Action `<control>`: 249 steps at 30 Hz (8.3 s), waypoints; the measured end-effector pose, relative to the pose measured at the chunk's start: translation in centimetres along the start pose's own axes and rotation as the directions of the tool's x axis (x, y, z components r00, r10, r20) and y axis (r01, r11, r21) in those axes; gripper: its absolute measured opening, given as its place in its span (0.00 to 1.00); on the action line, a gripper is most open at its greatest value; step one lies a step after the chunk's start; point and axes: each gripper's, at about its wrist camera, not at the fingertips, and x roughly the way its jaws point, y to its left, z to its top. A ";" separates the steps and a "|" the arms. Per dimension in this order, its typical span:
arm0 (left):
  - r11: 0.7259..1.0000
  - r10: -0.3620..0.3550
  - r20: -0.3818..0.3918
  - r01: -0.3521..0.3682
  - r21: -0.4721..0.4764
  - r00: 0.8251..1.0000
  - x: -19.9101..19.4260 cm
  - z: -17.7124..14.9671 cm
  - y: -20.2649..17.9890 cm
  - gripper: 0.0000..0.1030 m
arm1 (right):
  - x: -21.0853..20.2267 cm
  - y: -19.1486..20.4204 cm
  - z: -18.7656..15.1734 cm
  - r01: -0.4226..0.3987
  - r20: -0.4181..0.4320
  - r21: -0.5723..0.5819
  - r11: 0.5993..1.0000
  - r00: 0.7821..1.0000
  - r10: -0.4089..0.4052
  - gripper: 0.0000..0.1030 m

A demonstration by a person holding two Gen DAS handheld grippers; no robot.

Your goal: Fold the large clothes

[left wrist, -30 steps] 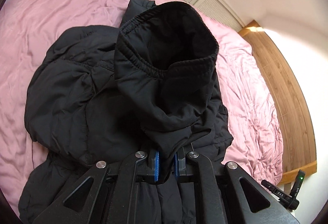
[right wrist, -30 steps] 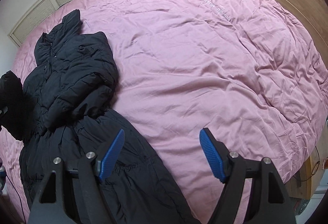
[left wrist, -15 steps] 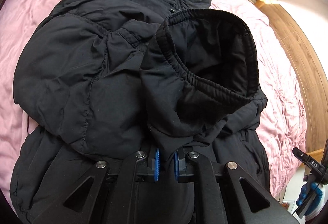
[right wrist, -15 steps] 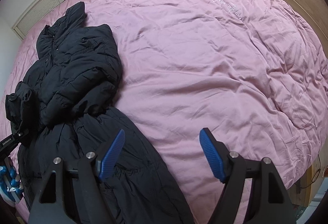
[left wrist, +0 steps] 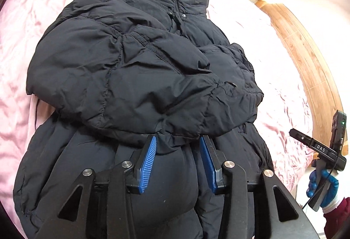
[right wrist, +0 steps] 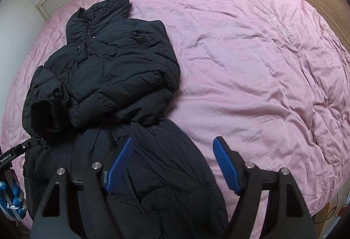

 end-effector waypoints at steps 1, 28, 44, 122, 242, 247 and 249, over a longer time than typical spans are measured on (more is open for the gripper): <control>1.000 0.003 0.009 -0.003 -0.006 1.000 -0.5 0.1 0.3 0.42 | 0.0 0.8 0.3 -0.006 0.004 -0.014 1.000 1.000 0.006 0.73; 0.982 0.185 0.022 -0.185 0.022 0.983 4.1 6.9 9.8 0.47 | 12.7 23.0 0.7 -0.267 -0.174 -0.262 0.927 0.958 0.227 0.73; 0.969 0.204 0.154 -0.222 0.112 0.967 0.9 11.6 5.9 0.58 | 9.2 25.4 4.4 -0.285 -0.086 -0.366 0.886 0.958 0.273 0.73; 0.974 0.039 0.180 0.003 -0.228 0.983 17.6 41.2 10.0 0.10 | 26.7 17.2 43.4 -0.418 0.091 -0.103 0.903 0.900 0.427 0.14; 0.918 0.376 0.121 -0.387 0.086 0.919 -5.6 0.2 -3.5 0.65 | -2.3 2.7 4.8 -0.184 -0.027 -0.345 0.920 0.982 0.186 0.80; 0.916 0.384 0.126 -0.395 0.074 0.915 -10.9 -2.6 -1.7 0.83 | -7.0 -2.1 2.0 -0.110 -0.016 -0.216 0.970 0.994 0.109 0.85; 0.914 0.392 0.128 -0.402 0.063 0.911 -13.0 -3.7 -0.6 0.86 | -9.1 -3.9 1.0 -0.076 0.003 -0.169 0.983 0.997 0.077 0.88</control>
